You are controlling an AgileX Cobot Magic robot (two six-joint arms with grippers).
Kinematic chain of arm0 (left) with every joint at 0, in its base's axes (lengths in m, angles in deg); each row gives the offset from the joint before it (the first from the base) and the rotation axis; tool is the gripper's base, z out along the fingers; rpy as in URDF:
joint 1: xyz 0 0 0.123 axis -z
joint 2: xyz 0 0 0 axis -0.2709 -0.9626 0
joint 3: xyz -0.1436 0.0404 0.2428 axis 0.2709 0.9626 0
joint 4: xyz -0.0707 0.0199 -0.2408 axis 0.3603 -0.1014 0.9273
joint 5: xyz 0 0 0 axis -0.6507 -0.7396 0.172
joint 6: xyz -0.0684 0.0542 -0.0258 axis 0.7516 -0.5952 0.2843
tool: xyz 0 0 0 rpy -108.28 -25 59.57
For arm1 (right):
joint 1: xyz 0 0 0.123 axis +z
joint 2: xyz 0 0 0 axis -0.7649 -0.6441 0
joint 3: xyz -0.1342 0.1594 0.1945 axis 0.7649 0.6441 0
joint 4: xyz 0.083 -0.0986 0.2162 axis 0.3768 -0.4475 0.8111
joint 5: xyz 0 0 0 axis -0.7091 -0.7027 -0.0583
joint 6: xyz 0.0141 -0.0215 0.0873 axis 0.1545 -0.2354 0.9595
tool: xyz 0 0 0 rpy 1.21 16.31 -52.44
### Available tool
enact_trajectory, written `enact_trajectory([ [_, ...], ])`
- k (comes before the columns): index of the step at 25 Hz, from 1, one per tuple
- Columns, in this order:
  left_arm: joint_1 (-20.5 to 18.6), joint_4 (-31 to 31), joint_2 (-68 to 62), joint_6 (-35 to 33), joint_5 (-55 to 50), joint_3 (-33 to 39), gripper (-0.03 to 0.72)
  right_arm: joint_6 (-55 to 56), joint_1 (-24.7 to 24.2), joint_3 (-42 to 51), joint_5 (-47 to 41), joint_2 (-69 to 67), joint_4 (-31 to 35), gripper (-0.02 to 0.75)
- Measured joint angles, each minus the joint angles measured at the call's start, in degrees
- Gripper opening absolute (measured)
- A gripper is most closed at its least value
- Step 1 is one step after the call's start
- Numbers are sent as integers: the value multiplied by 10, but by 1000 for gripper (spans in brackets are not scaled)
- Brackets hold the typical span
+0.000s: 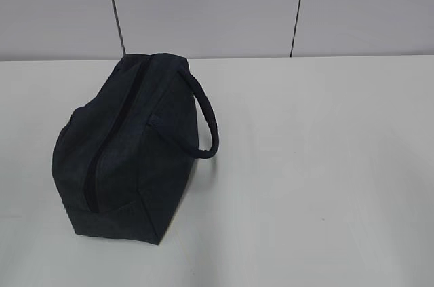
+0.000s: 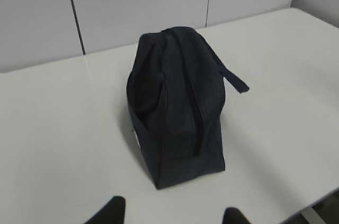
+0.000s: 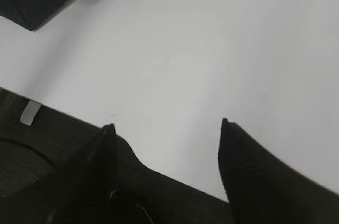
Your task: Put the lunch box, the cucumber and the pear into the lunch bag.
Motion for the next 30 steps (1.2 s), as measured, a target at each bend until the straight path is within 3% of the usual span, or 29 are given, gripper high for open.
enact_trajectory([
  [6, 0, -3, 29, 0, 6, 70, 342, -1, 0, 12, -20, 119, -21, 473],
  [11, 0, -7, 43, 0, 9, 77, 342, -2, 0, 12, -43, 184, -52, 473],
  [21, 0, -9, 65, 0, 11, 77, 342, -19, 0, 94, -6, 189, -45, 474],
  [30, 0, -8, 65, 0, 11, 77, 342, -35, 0, 97, 4, 189, -38, 475],
])
